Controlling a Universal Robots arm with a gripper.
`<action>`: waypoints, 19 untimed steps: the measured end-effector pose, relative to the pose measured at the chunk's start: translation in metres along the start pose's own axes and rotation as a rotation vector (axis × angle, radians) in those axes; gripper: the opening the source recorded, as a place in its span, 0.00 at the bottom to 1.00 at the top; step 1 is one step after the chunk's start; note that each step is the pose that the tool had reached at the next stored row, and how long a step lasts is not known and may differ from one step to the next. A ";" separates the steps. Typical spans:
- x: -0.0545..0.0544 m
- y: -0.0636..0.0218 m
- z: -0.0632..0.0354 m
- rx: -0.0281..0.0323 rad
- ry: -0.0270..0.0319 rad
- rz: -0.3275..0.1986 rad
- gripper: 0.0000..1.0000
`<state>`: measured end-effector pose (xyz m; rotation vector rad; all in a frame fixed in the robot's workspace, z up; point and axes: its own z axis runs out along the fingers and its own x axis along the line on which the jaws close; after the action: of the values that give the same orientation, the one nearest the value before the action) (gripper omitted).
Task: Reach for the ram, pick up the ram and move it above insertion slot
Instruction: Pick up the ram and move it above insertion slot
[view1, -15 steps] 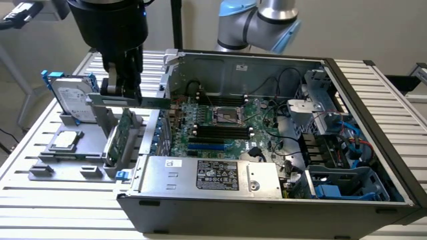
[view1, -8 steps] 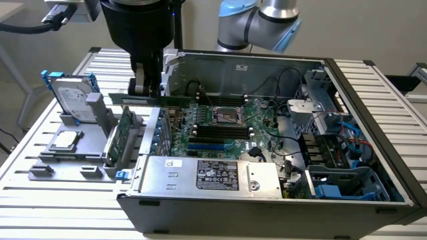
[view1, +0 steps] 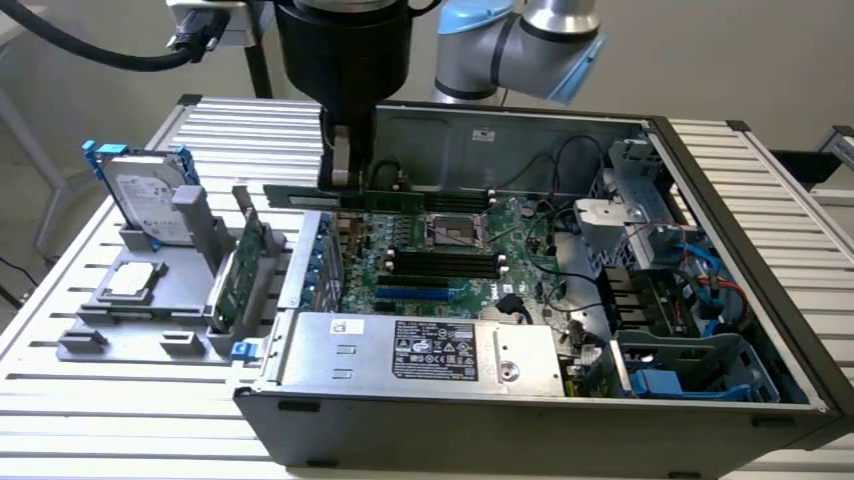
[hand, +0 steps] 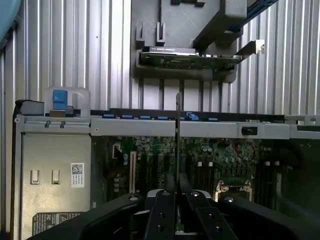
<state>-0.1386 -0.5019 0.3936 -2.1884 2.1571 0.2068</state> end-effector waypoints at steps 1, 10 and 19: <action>-0.001 -0.0045 0.0000 0.0000 -0.0002 0.000 0.14; -0.016 -0.0300 0.0028 0.0046 0.0000 -0.001 0.14; -0.041 -0.0449 0.0084 0.0152 0.0001 -0.002 0.14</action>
<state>-0.0946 -0.4593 0.3888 -2.1827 2.1489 0.1896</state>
